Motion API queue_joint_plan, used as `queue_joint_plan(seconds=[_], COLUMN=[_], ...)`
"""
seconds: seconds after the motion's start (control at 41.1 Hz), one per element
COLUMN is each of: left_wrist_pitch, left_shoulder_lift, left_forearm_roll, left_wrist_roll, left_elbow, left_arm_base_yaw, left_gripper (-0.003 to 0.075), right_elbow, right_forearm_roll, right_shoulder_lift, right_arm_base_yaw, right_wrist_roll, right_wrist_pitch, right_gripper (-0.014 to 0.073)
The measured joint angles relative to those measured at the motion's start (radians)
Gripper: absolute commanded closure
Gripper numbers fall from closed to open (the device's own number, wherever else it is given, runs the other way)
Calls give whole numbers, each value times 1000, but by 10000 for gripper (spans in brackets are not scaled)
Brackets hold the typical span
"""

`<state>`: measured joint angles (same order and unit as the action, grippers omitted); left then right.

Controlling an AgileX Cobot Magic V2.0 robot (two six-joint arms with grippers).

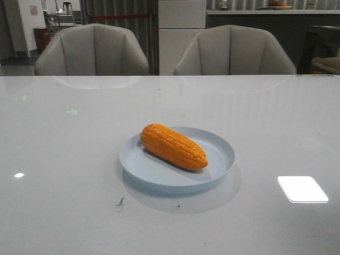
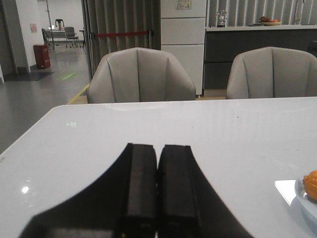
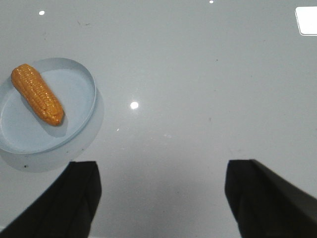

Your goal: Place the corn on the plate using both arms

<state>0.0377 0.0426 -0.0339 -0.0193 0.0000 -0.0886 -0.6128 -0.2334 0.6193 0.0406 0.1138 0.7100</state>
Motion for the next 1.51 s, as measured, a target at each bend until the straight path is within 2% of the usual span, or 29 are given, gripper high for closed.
queue_joint_plan(seconds=[0.122, 0.316, 1.241, 1.508], left_wrist_pitch=[-18, -118, -122, -122], left_shoulder_lift=[-49, -49, -49, -49], left_forearm_roll=[0, 0, -2, -2], left_wrist_roll=[0, 0, 2, 3], left_elbow=[10, 10, 10, 10], left_arm_base_yaw=[0, 0, 0, 0], left_gripper=[626, 627, 627, 627], right_elbow=[0, 0, 0, 4], right_forearm_roll=[-2, -2, -2, 4], right_shoulder_lift=[-2, -2, -7, -139], right_arm_base_yaw=[0, 0, 0, 0], right_wrist_roll=[0, 0, 0, 0], right_wrist_pitch=[2, 8, 12, -2], right_gripper=[-28, -28, -28, -28])
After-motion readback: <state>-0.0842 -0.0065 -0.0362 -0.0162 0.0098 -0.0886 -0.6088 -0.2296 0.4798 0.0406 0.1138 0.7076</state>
